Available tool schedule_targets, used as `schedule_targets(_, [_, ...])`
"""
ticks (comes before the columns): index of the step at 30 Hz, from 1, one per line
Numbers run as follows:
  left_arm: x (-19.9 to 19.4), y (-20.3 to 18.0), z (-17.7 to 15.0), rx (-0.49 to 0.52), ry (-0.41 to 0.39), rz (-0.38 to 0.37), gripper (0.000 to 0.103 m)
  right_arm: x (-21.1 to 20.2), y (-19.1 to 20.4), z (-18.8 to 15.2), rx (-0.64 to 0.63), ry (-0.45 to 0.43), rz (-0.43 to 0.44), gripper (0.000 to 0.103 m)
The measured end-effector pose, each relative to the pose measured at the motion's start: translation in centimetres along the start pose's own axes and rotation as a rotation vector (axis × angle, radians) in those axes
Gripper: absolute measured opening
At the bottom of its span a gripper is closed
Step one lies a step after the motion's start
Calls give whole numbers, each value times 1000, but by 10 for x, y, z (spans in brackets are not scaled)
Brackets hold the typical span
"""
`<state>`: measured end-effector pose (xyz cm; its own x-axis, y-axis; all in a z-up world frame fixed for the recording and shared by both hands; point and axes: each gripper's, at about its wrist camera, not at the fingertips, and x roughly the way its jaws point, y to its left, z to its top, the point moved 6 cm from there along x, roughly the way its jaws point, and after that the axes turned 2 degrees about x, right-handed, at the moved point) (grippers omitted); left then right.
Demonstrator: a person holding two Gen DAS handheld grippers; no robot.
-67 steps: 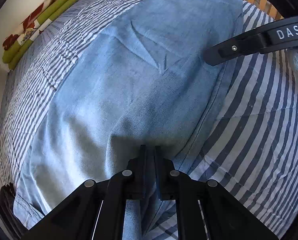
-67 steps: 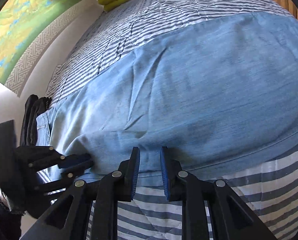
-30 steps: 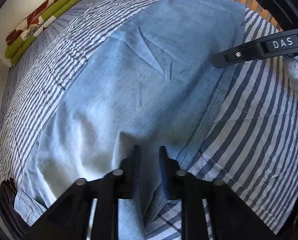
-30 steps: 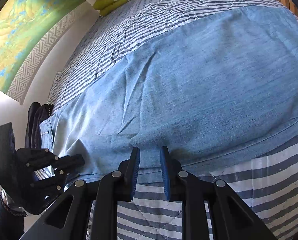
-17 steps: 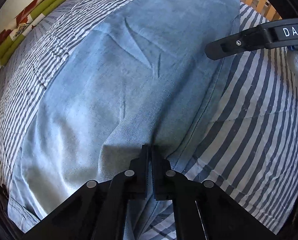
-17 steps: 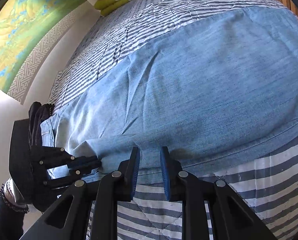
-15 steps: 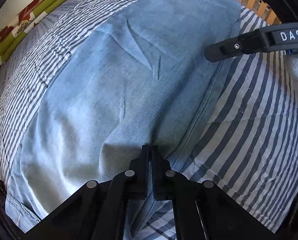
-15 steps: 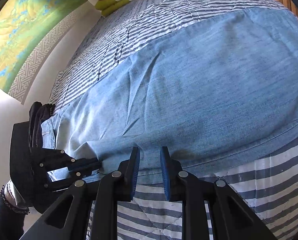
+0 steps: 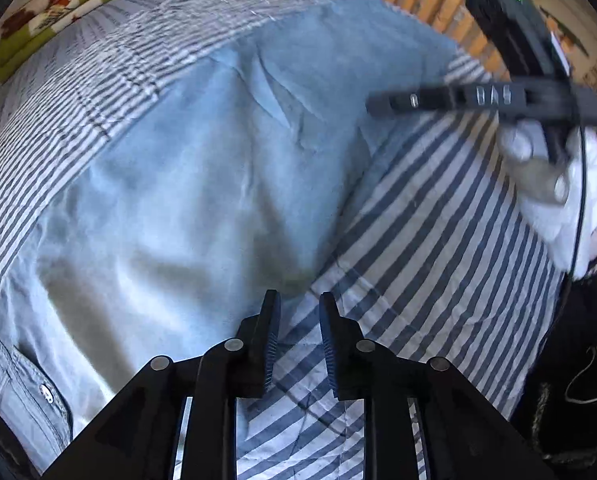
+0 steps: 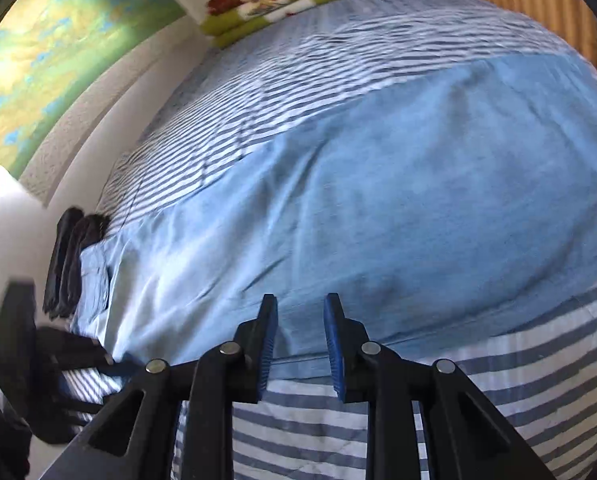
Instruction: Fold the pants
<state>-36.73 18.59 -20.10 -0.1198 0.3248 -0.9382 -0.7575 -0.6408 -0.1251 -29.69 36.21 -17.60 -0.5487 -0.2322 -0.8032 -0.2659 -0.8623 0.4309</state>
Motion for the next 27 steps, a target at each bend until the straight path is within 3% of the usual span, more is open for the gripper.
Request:
schedule_targets(3, [-12, 45, 1, -119, -46, 18, 29, 18, -3, -7, -13, 42, -57, 22])
schedule_targets(4, [-6, 61, -5, -115, -20, 81, 31, 24, -9, -9, -7, 59, -91, 22])
schedule_targets(7, [27, 121, -33, -47, 143, 441, 32, 29, -24, -6, 28, 55, -145, 13])
schedule_targets(8, [28, 137, -42, -75, 163, 486, 32, 28, -26, -4, 37, 47, -157, 13])
schedule_targets(11, [-2, 164, -60, -200, 79, 519, 32, 17, -33, 2, 23, -15, -243, 17])
schedule_targets(13, [-24, 178, -73, -266, 37, 537, 32, 12, -32, 2, 47, -10, -171, 18])
schedule_targets(16, [-52, 188, -107, -370, -27, 478, 32, 2, -22, 3, 59, -42, -89, 20])
schedule_targets(18, [-48, 197, -120, -401, -22, 460, 32, 1, -5, 3, 40, -47, -13, 25])
schedule_targets(20, [-38, 208, -144, -431, 39, 509, 34, 4, 5, -1, 13, -16, 17, 30])
schedule_targets(21, [-35, 212, -154, -439, 53, 528, 51, 8, 6, -4, 2, 3, 5, 31])
schedule_targets(23, [-36, 218, -159, -471, 30, 559, 67, 11, 7, -12, -14, 15, -38, 31])
schedule_targets(27, [-60, 215, -160, -507, -5, 578, 62, -18, -20, -23, 22, -33, -58, 31])
